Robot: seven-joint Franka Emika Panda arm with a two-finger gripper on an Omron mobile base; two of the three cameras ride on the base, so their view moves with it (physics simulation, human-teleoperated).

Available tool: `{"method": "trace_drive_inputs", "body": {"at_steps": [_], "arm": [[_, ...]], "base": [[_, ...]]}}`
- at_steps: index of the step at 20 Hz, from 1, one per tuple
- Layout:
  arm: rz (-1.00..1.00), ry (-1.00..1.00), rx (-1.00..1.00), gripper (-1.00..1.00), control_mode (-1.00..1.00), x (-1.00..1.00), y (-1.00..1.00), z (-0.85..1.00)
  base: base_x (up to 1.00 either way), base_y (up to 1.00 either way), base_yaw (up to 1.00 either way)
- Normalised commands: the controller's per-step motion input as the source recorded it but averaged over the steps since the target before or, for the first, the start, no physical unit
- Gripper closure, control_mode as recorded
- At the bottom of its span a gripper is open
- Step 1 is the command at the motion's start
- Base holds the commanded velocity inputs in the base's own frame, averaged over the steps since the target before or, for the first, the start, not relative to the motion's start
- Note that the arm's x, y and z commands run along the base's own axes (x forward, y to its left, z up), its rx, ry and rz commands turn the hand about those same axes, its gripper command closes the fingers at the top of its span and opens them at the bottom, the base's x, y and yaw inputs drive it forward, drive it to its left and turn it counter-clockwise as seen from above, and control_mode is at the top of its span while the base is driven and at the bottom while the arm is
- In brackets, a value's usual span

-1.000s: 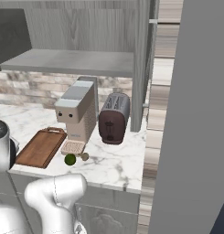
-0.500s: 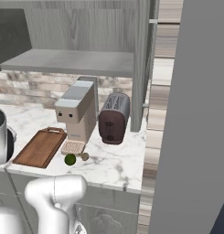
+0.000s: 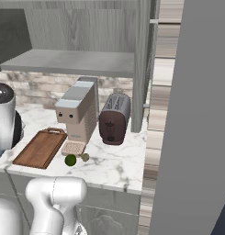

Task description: Open the cabinet. Place the bowl and condiment on the counter. Then place the lime and garlic on the cutting board.

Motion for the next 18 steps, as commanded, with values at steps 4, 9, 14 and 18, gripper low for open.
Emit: {"method": "trace_drive_inputs", "body": {"at_steps": [4, 9, 14, 18], "arm": [[-0.11, 0.06, -0.18, -1.0, -1.0, 0.0, -0.46, -0.1], [-0.09, 0.0, -0.22, -1.0, -1.0, 0.08, -0.21, -0.35], [-0.05, -0.02, -0.21, -1.0, -1.0, 0.13, -0.12, -0.33], [0.0, 0.0, -0.02, -1.0, -1.0, 0.01, -0.41, 0.03]], "base": [[0.0, 0.0, 0.0], [0.0, 0.0, 0.0], [0.0, 0.0, 0.0], [0.0, 0.0, 0.0]]}}
